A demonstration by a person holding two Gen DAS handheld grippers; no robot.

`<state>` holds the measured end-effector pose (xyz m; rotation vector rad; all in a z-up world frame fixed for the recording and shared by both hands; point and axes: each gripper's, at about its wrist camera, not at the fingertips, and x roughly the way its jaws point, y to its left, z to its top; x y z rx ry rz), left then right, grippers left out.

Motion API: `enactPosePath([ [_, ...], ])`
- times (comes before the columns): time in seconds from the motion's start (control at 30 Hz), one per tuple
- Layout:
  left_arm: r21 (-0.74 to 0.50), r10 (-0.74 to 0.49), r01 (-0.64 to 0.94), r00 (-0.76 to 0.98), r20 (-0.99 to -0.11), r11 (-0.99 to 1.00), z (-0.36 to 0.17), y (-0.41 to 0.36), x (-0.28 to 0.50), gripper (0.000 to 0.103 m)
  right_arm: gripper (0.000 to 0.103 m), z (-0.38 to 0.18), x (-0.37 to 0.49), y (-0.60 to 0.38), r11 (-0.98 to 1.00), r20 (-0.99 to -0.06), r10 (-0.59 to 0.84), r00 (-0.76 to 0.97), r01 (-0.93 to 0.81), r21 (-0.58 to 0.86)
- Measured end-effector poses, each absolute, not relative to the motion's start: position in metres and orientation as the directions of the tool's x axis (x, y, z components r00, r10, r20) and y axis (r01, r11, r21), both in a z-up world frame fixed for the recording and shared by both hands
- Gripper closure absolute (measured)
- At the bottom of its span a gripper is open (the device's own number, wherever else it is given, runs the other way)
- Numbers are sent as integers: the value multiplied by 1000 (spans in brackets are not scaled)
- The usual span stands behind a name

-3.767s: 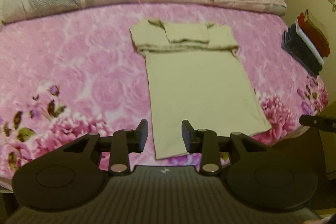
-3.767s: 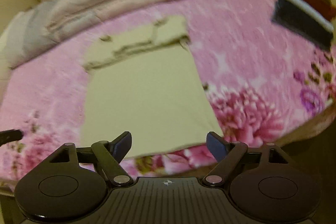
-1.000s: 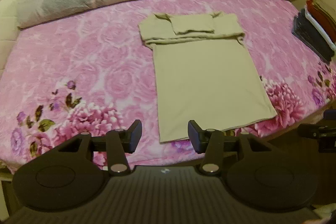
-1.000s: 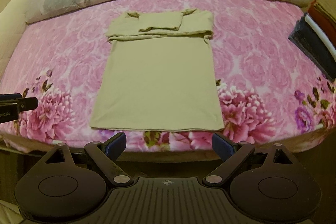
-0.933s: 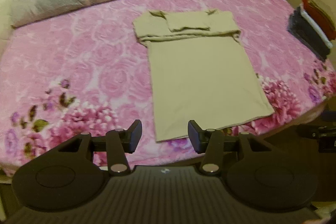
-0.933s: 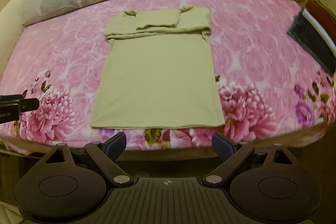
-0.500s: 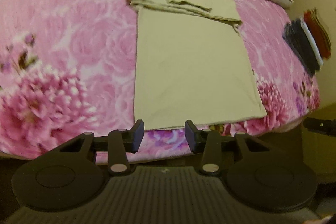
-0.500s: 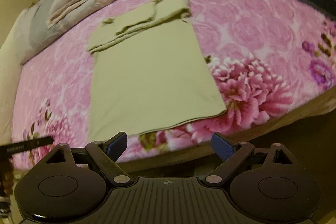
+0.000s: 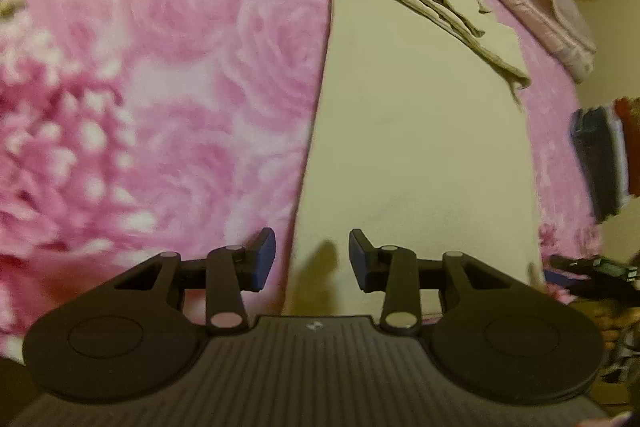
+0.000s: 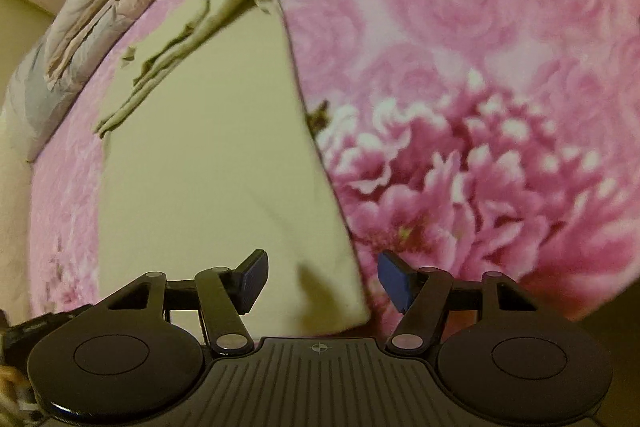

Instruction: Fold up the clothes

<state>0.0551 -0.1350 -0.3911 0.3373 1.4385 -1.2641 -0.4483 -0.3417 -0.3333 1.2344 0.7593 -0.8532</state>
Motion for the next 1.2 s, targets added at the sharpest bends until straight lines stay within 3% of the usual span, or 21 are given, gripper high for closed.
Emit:
enactPosePath([
  [0.2,-668,-487,617,-469,-737,417,-413,-119,67,69,38,-356,-475,-350,100,-779,-54,625,779,618],
  [0.27,-697,-489,572,-501,-714,433,-420,-119,68,68,46,-361,-484,-350,67,-745,-20,667,744,665],
  [0.47,-754,-506,487,-559,-657,442,-434,-132,74,70,51,-380,-489,-359,-19,-650,-26,759,650,760],
  [0.5,-754,-500,493,-565,-657,433,-434,-134,75,72,57,-383,-489,-361,-35,-639,-34,768,638,769],
  [0.53,-747,-488,511,-566,-665,426,-434,-134,75,84,69,-384,-487,-363,-42,-638,-31,769,637,770],
  [0.57,-736,-473,531,-564,-677,420,-434,-134,74,102,80,-386,-486,-363,-36,-645,-17,764,644,764],
  [0.6,-729,-465,546,-562,-684,412,-434,-132,73,101,93,-387,-485,-363,-30,-651,-4,759,651,759],
  [0.63,-726,-461,558,-562,-687,401,-434,-130,72,101,97,-388,-485,-362,-23,-656,2,755,656,755],
  [0.87,-741,-497,586,-560,-662,327,-409,-115,65,102,100,-371,-504,-347,5,-670,-20,742,670,742],
  [1.1,-709,-407,571,-580,-706,415,-389,-52,46,102,100,-361,-536,-307,-15,-697,107,709,703,711],
  [1.2,-710,-427,533,-568,-704,461,-372,-28,36,102,100,-358,-546,-287,-55,-693,163,702,708,704],
])
